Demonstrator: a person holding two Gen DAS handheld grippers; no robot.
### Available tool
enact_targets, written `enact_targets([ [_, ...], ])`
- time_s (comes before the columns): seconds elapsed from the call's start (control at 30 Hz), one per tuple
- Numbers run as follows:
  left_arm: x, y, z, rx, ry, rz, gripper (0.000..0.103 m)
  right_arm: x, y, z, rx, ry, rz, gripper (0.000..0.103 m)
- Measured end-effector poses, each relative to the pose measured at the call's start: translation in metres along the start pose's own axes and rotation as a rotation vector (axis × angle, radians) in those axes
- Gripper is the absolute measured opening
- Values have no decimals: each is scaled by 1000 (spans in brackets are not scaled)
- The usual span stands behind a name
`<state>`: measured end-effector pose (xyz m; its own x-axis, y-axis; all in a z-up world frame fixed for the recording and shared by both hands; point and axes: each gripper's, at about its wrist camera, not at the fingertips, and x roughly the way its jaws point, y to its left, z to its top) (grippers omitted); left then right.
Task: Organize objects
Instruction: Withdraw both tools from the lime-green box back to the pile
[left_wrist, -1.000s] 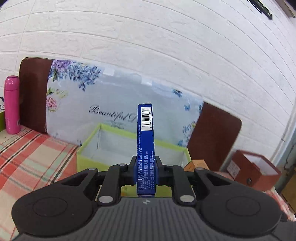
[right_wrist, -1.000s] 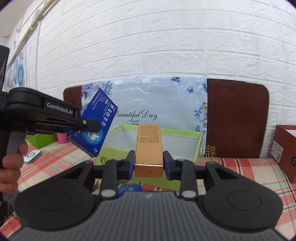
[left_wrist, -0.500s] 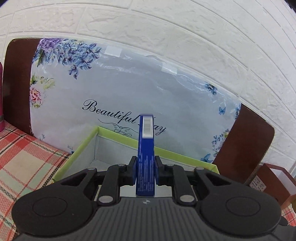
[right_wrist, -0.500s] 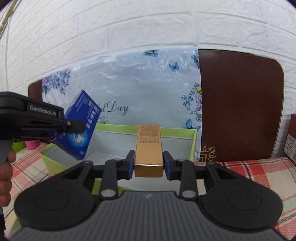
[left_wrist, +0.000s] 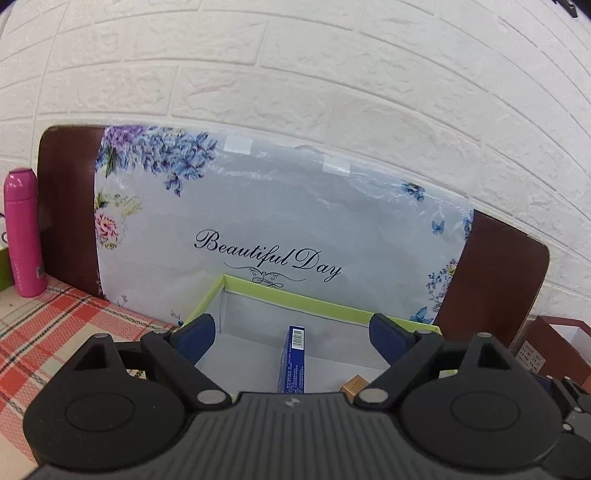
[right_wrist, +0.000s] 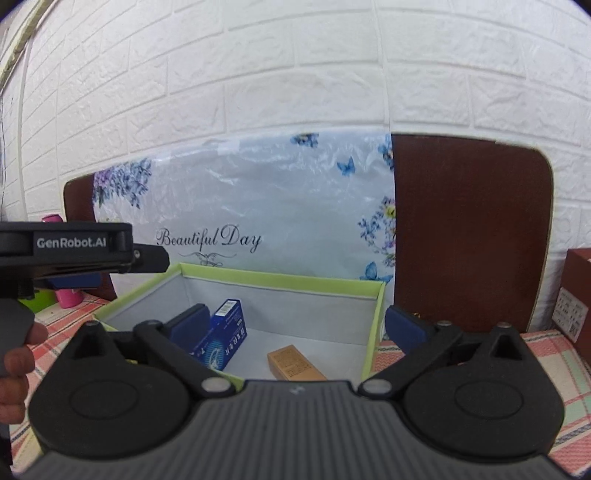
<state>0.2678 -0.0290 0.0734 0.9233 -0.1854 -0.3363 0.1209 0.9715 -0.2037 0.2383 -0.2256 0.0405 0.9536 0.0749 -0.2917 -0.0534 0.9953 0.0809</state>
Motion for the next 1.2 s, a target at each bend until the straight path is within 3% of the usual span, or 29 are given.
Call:
enact_targets([
  [0.27,-52,-22,-1,77,66,58,94,-64,11,7,-34,-52,10,103],
  [0.5,-97,-21,-25,102,102,36,94,-120,18,-12,-58,-99,2,103],
  [0.67,-125,-9,-48,57,142,-1,94,-149,10,-39,25,-92,-2,103],
  [0.77,-135,-4,-67,41,167,-4,94,-162,2,-61,107,-95,46,103],
  [0.9,-141,3,-92,6,225,-4,94,-169,-2,-88,163,-19,105,103],
  [1.03,-146,8,-120,-49,285,-33,94,-170,1,-109,136,53,76,103],
  [1.2,-154,0,-140,-39,283,-61,94,-168,6,-128,62,183,-19,103],
])
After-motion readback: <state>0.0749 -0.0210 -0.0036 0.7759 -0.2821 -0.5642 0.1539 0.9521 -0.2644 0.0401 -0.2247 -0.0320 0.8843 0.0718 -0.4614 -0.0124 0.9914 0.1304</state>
